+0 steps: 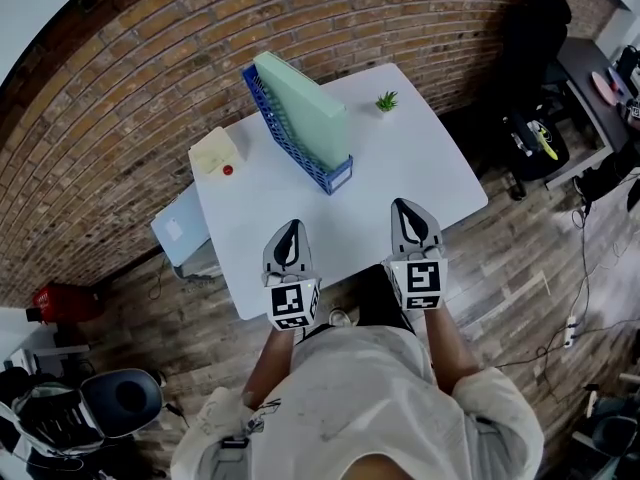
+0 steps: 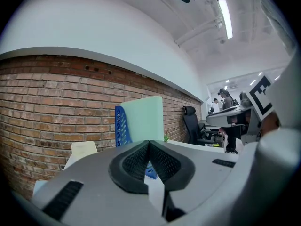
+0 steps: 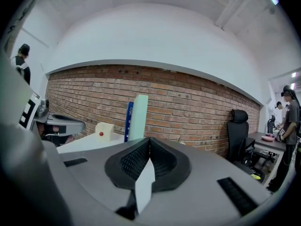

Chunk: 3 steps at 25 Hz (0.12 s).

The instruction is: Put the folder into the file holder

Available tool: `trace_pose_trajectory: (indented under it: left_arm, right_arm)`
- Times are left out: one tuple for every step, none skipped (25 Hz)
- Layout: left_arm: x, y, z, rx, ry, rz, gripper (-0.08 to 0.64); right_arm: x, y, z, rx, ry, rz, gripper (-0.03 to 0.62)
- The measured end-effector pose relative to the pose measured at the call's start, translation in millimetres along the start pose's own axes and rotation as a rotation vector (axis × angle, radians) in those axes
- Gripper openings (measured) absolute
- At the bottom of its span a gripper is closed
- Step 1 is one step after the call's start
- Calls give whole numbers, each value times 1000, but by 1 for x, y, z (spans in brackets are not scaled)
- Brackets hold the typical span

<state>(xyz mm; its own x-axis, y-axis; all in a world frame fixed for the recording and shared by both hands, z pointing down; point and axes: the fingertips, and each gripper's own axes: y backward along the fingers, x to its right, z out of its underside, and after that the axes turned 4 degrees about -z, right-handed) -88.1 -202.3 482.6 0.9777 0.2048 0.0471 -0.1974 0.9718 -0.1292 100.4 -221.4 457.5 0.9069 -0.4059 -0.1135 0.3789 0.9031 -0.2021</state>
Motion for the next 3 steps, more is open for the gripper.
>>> trace_pose_trajectory:
  left_arm:
    - [-1, 0, 0, 0, 0, 0, 14]
    - [-1, -1, 0, 0, 0, -1, 14]
    - [-2, -1, 1, 0, 0, -2, 14]
  right_arm:
    - [-1, -1, -1, 0, 0, -1, 20]
    - [-2, -2, -1, 0, 0, -3, 20]
    - [-3, -3, -1, 0, 0, -5, 20]
